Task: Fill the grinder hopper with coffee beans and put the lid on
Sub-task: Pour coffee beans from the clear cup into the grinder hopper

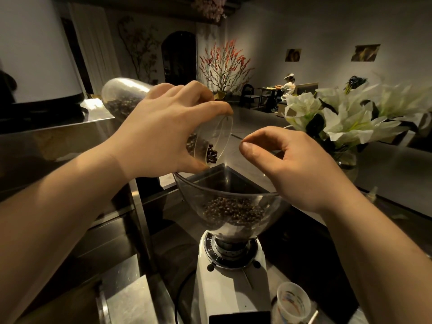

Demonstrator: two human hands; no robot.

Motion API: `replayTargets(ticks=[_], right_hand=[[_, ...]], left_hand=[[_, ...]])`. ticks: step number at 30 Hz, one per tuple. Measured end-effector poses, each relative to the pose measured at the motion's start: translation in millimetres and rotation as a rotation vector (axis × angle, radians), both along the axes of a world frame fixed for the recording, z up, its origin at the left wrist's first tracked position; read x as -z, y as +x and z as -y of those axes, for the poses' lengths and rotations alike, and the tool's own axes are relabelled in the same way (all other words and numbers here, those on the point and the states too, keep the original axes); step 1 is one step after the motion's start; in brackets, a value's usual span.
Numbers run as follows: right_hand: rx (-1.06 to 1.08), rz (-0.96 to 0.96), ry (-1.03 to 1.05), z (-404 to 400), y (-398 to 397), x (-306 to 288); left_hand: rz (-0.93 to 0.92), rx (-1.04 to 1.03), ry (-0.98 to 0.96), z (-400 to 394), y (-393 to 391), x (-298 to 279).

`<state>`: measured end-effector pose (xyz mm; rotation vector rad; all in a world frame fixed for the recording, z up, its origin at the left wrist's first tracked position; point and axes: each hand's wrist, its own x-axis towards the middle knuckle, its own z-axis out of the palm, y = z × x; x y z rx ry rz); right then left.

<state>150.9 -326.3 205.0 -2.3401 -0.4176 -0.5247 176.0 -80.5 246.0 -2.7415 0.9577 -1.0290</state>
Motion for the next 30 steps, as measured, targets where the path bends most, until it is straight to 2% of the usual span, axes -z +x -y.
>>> replayTargets(ticks=[30], right_hand=[[-0.001,0.001,0.003,1.1,0.3,1.3]], left_hand=[[0.021,0.001,0.005,-0.6,1.9,2.0]])
